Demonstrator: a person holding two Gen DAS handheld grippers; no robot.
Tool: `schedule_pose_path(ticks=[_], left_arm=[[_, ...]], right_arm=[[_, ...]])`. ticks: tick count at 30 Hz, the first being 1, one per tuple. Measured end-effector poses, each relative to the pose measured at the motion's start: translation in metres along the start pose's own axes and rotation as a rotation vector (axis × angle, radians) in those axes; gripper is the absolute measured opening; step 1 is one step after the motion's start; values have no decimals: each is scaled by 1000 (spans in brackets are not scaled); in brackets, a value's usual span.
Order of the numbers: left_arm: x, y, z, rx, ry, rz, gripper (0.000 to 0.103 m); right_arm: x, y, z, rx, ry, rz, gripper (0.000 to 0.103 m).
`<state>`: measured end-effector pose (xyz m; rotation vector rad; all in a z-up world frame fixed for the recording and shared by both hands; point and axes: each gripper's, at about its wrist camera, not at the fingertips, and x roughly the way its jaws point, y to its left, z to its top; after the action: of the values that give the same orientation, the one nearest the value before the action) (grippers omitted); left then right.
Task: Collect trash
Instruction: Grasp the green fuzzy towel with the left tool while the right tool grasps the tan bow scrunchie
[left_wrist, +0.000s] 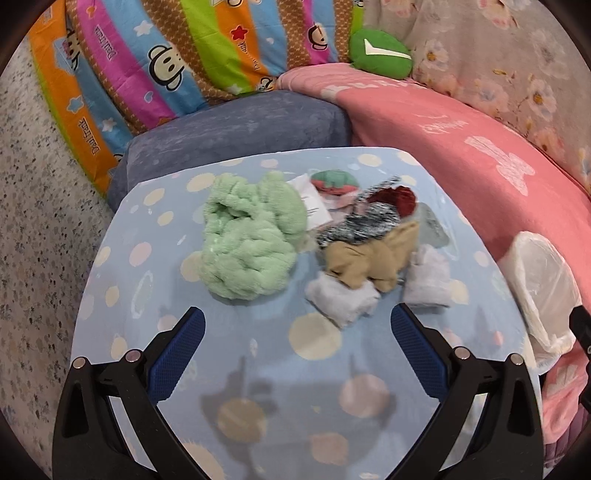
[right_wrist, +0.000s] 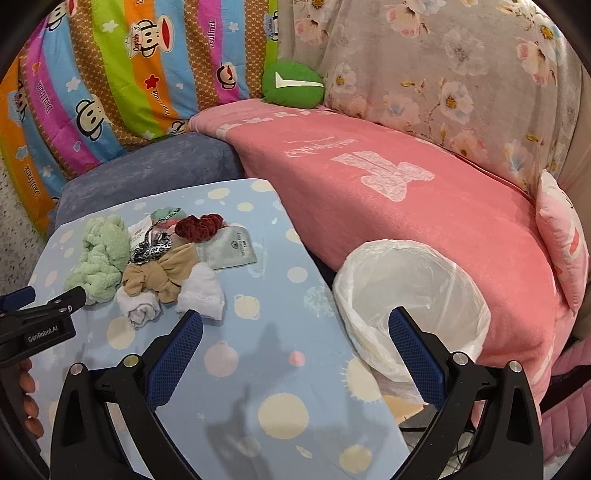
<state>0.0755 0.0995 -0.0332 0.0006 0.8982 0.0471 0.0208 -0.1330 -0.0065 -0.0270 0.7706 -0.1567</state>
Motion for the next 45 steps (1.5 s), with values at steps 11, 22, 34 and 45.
schedule_pose_path(ticks=[11, 22, 34, 45], left_arm=[[64, 65, 32, -46, 6, -51, 96], [114, 68, 44, -85, 86, -148, 88], [126, 65, 42, -116, 139, -219, 43], [96, 65, 39, -135, 114, -235, 18]], right_arm=[[53, 74, 8, -34, 40, 150, 96], [117, 143, 18, -108, 98, 240, 90], [158, 169, 14, -122, 187, 333, 51], [129, 156, 20, -93, 143, 370, 31]])
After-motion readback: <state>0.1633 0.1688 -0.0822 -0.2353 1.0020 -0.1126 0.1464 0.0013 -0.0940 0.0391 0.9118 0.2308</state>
